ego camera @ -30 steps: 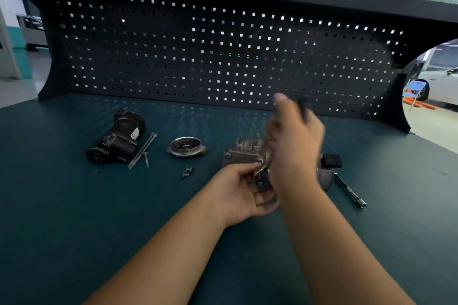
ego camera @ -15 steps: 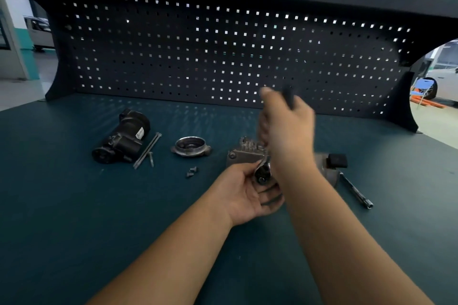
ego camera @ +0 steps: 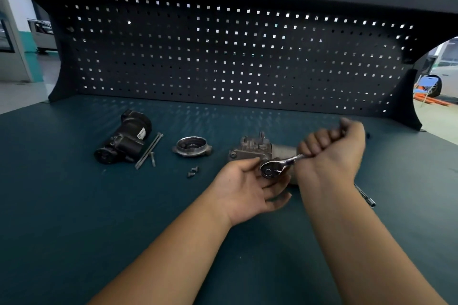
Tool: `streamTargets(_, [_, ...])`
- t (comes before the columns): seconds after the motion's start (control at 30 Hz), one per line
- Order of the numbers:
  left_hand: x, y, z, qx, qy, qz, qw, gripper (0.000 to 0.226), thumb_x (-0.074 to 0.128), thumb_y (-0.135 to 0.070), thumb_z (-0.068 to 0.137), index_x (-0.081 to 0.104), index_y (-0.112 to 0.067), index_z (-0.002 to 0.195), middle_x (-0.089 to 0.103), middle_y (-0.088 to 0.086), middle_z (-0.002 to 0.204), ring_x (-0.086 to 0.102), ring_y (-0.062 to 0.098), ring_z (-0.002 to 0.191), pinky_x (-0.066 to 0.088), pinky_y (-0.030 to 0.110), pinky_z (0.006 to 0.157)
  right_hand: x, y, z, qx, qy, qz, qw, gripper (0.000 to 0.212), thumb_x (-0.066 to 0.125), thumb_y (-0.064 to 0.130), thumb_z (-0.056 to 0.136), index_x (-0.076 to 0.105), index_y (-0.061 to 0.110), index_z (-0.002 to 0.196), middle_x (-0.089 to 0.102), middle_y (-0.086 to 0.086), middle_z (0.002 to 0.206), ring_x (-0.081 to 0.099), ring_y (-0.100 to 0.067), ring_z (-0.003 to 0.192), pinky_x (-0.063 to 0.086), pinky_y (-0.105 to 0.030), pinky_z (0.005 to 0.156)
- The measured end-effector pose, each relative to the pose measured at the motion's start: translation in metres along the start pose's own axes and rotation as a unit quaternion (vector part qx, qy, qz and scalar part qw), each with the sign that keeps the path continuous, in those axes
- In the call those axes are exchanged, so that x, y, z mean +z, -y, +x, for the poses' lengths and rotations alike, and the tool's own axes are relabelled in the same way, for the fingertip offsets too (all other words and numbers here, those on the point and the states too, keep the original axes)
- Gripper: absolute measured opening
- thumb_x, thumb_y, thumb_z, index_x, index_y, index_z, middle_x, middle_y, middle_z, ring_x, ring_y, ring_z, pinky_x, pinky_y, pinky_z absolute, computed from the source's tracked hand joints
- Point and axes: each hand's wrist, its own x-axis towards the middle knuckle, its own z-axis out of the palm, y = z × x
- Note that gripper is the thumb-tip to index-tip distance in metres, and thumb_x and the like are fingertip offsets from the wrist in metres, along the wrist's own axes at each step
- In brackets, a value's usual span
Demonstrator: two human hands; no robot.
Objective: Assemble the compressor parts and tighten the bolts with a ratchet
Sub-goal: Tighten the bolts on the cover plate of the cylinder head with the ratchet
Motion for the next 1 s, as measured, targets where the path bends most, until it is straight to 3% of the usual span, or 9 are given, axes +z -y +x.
streamTargets(0.13, [0.0,0.003,0.001,-0.001,-0.009,0.007,1.0,0.018,0.044,-0.016,0.088,0.06,-0.009,0.086,0.063,0.006,0.082,0.061,0.02,0.077,0.045,0.039,0.078,-0.006,-0.001,-0.001,-0.008,-0.003,-0.004,1.0,0.037,0.046,0.021,0.086,0.028,0.02,0.053,0.023,0.006,0.042,0.017,-0.011,0.035,0.017,-0.018,0.034])
streamTargets(0.27, [-0.002,-0.001,0.002,-0.026,-0.024,0.02,0.999,0.02,0.047,-0.013,0.078,0.065,-0.008,0.072,0.065,0.006,0.074,0.058,0.02,0.08,0.045,0.041,0.074,0.021,-0.014,-0.006,-0.04,0.162,-0.213,0.963,0.035,0.05,0.015,0.086,0.03,0.019,0.058,0.025,0.006,0.042,0.017,-0.011,0.036,0.014,-0.018,0.038])
streamTargets(0.33, [-0.003,-0.004,0.002,-0.036,-0.037,0.04,0.998,0.024,0.045,-0.013,0.077,0.063,-0.01,0.062,0.065,0.005,0.068,0.057,0.02,0.084,0.044,0.04,0.073,0.036,-0.026,-0.011,-0.048,0.257,-0.354,0.898,0.035,0.053,0.012,0.086,0.032,0.019,0.058,0.027,0.007,0.041,0.02,-0.01,0.036,0.016,-0.017,0.039])
streamTargets(0.47, [-0.001,-0.005,0.002,-0.016,-0.047,0.093,0.994,0.02,0.037,-0.016,0.086,0.053,-0.013,0.073,0.059,0.004,0.064,0.06,0.02,0.062,0.043,0.036,0.075,0.049,-0.056,-0.022,-0.089,0.387,-0.624,0.673,0.031,0.06,0.018,0.083,0.039,0.015,0.059,0.037,-0.004,0.051,0.03,-0.013,0.046,0.024,-0.024,0.047])
streamTargets(0.53, [-0.002,-0.005,0.002,0.001,-0.047,0.098,0.994,0.03,0.035,-0.022,0.092,0.05,-0.014,0.066,0.049,0.003,0.064,0.056,0.019,0.052,0.044,0.033,0.067,0.048,-0.065,-0.024,-0.077,0.419,-0.673,0.605,0.039,0.061,0.021,0.083,0.035,0.015,0.055,0.037,0.002,0.046,0.029,-0.009,0.039,0.022,-0.021,0.04])
streamTargets(0.6, [-0.002,-0.005,0.002,0.005,-0.045,0.092,0.995,0.032,0.037,-0.021,0.091,0.049,-0.015,0.062,0.045,0.003,0.063,0.054,0.019,0.051,0.044,0.032,0.064,0.046,-0.062,-0.024,-0.099,0.403,-0.657,0.63,0.04,0.061,0.021,0.082,0.032,0.018,0.055,0.035,0.002,0.048,0.028,-0.01,0.04,0.023,-0.022,0.042])
streamTargets(0.73, [0.0,-0.005,-0.001,-0.024,-0.029,0.06,0.998,0.023,0.044,-0.014,0.078,0.057,-0.01,0.06,0.059,0.004,0.056,0.06,0.019,0.06,0.042,0.036,0.07,0.027,-0.035,-0.014,-0.118,0.258,-0.387,0.877,0.037,0.057,0.017,0.079,0.036,0.023,0.05,0.031,0.005,0.047,0.025,-0.012,0.043,0.021,-0.022,0.043])
streamTargets(0.8, [-0.001,-0.003,-0.001,-0.028,-0.035,0.033,0.998,0.02,0.046,-0.018,0.081,0.061,-0.01,0.072,0.063,0.005,0.071,0.058,0.019,0.078,0.042,0.038,0.074,0.01,-0.022,-0.011,-0.093,0.182,-0.187,0.961,0.039,0.053,0.012,0.081,0.034,0.023,0.049,0.029,0.006,0.042,0.022,-0.011,0.036,0.019,-0.017,0.039])
streamTargets(1.0, [0.001,0.004,0.001,-0.025,-0.02,0.01,0.999,0.03,0.041,-0.025,0.092,0.065,-0.009,0.082,0.069,0.008,0.085,0.061,0.023,0.09,0.04,0.042,0.084,-0.009,-0.012,-0.007,-0.061,0.133,-0.047,0.988,0.039,0.045,0.017,0.087,0.031,0.019,0.051,0.024,0.005,0.04,0.019,-0.012,0.034,0.02,-0.018,0.036])
